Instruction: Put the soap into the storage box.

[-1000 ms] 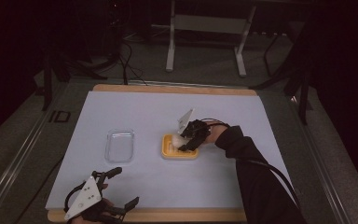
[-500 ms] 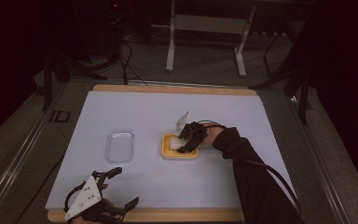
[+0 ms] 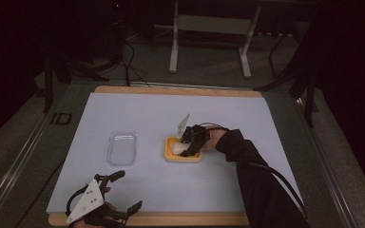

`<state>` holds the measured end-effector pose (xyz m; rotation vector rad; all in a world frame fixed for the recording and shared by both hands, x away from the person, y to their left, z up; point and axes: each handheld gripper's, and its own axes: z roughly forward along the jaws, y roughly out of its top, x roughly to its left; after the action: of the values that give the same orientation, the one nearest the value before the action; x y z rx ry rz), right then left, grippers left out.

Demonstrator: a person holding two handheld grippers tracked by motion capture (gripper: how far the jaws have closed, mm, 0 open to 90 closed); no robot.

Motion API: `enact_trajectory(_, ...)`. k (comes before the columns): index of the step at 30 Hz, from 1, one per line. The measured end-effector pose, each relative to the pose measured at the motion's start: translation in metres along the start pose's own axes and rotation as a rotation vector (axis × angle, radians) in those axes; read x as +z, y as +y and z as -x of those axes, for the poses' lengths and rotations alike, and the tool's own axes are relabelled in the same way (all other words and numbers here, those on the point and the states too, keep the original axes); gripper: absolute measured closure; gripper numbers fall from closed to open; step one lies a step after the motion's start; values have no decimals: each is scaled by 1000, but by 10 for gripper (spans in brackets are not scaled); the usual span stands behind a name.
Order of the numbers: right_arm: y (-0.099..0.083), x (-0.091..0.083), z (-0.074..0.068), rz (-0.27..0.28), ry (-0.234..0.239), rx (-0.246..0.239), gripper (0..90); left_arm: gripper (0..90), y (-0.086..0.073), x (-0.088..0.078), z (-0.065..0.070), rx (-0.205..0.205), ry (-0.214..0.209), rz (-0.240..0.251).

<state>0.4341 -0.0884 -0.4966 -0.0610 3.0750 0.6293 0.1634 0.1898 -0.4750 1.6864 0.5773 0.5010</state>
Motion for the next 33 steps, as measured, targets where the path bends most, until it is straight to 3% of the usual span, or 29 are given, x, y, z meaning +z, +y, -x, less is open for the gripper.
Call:
enact_trajectory(15,5,-24,-1,-6,-24,1,414,12,0,1,0,0,-4,1)
enact_trajectory(21,2,-38,-4,-50,-41,5,405,12,0,1,0,2,-4,-6)
enact_trajectory(23,1,-42,-4,-48,-18,25,387,12,0,1,0,2,-3,-5)
enact_trajectory(25,0,-45,-7,-55,-33,27,339,12,0,1,0,3,-4,-7)
enact_trajectory(33,-1,-57,-13,-68,-75,117,273,12,0,2,0,3,-3,-9)
